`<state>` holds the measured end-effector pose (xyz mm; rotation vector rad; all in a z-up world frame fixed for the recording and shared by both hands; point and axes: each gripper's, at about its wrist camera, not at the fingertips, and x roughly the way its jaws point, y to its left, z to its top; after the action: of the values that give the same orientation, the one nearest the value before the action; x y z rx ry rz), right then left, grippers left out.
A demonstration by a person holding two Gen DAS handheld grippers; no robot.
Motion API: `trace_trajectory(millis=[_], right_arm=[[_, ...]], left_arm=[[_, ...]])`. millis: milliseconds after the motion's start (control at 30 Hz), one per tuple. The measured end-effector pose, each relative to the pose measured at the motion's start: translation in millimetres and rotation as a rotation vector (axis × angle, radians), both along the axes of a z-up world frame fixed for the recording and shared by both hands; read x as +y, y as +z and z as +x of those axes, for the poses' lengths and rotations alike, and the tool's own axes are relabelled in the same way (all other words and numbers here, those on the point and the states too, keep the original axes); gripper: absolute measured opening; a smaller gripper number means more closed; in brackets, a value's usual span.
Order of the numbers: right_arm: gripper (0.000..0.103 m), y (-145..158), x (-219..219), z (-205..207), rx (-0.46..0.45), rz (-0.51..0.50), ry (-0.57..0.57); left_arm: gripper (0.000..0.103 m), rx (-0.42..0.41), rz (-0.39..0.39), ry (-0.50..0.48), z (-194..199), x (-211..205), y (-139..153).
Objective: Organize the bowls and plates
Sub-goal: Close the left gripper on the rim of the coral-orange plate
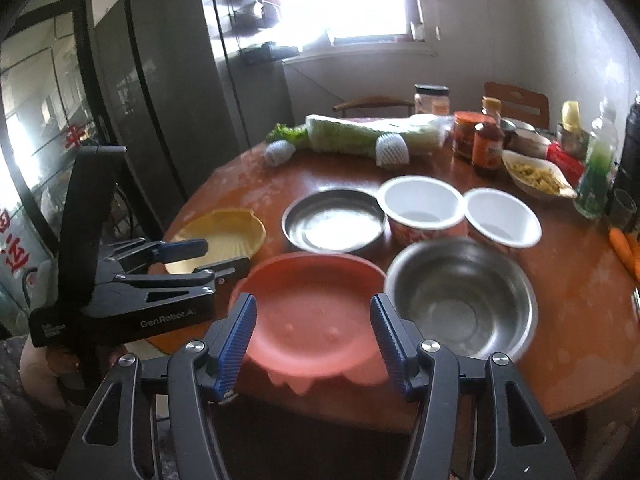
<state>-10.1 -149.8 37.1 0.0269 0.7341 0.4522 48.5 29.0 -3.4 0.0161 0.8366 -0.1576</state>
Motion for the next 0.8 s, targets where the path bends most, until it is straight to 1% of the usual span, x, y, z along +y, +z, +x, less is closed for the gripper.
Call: trace_trajectory(millis=[200,333,500,600,700,800], right_arm=[[0.061,-21.6,-8.3,-11.3,0.047,-0.018,-0.012],[0.061,-35.7,-14.7,-10.9,0.102,0.010,-0.029],[0.061,-47.0,-17.0,-4.3,0.149,0.033,-0.041],[0.061,-55.3,-17.6,1.0,0.179,0.045,-0.074],[0.061,-61.6,-18.9,11.1,0.198,0.059,-0.102],[0.061,-63.7,-19.4,17.2,0.192,0.071,-0.125]], left_arm=[[0.060,0.038,-0.009,0.018,-6.9,-4.0,-15.2],[0.060,0.059,-0.007,0.022,-7.3,-4.9,-22.6],[0.060,0.090,-0.010,0.037,-4.9,-3.9,-31.2],[0.060,0.105,-0.020,0.034,-3.9,-4.0,-36.2],[0.060,0.118,-0.024,0.026,-2.6,-5.2,-40.3],[0.060,0.136,-0.038,0.026,0.4,-5.7,-45.4]])
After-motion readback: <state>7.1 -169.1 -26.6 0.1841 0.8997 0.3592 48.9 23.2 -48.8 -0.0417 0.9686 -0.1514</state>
